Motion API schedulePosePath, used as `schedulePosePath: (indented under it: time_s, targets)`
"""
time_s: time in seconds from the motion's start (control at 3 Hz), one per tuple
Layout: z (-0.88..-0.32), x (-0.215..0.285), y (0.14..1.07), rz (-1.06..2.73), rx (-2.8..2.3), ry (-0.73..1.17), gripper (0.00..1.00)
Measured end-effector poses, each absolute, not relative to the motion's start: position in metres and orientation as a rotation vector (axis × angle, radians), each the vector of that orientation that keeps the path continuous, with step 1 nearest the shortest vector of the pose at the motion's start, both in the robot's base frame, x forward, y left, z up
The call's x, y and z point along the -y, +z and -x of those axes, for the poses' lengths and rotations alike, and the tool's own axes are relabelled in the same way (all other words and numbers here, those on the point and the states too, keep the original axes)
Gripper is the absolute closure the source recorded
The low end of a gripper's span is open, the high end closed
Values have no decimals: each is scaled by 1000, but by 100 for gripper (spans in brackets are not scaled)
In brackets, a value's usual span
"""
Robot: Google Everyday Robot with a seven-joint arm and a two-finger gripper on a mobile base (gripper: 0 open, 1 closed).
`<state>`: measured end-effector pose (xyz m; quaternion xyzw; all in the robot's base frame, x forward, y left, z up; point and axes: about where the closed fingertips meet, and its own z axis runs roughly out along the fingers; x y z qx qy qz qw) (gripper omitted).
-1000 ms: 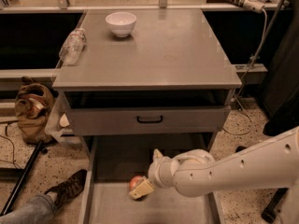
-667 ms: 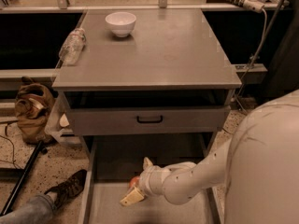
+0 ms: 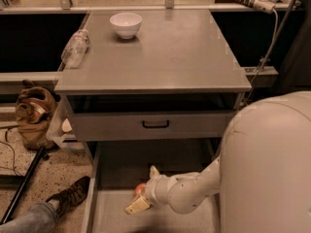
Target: Pick apple from middle drawer and place on counter
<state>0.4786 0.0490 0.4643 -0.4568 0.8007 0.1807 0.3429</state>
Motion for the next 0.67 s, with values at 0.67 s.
schedulePosePath:
  time_s: [0.67]
  targets:
    - [-484,-18,423,1041,-2132,426,0]
